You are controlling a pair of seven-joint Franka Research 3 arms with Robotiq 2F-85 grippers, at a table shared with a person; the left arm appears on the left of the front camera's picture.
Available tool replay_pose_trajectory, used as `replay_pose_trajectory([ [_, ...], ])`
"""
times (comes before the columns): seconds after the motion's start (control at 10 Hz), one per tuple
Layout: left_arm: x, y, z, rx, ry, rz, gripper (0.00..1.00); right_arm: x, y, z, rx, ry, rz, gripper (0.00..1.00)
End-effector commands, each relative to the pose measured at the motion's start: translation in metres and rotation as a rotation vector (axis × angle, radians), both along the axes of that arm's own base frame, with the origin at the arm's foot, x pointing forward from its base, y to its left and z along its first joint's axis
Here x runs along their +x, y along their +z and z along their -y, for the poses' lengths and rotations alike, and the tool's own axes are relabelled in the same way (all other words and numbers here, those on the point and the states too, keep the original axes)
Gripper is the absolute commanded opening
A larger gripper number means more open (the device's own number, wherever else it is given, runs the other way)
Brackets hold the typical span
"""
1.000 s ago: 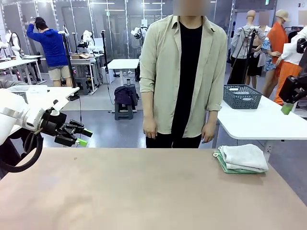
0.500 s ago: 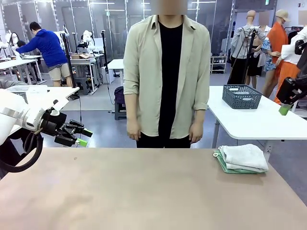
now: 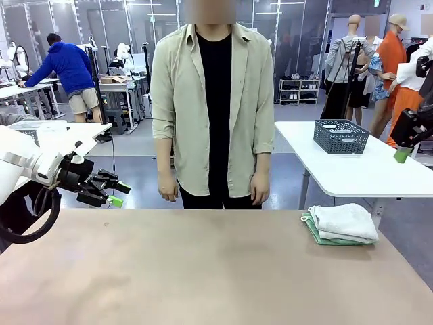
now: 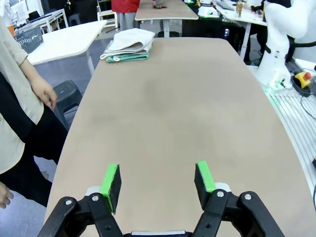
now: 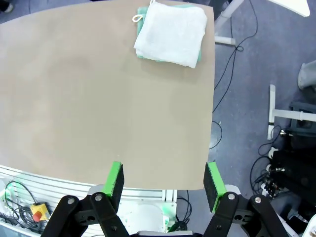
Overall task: Fold the towels and place them in the basket.
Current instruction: Stack the folded Towel with hook on the right side of the table.
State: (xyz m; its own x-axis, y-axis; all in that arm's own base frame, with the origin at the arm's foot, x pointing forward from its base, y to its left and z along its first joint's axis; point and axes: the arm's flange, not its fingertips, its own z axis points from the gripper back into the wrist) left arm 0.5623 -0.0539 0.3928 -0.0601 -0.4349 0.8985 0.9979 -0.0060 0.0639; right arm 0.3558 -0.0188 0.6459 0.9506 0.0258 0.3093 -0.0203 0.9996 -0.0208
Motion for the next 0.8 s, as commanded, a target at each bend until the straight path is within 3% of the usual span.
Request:
replay_pose_trajectory([
  [0.0, -0.0022, 0.0012, 0.0, 0.001, 0.001, 0.003, 0.76, -0.0022, 0.0023, 0.0003, 0.0, -0.002, -0.006, 0.81],
  [0.7, -0.0022, 0.0012, 0.0, 0.001, 0.001, 0.003, 0.76, -0.0022, 0.0023, 0.0003, 0.0, -0.002, -0.006, 0.81],
])
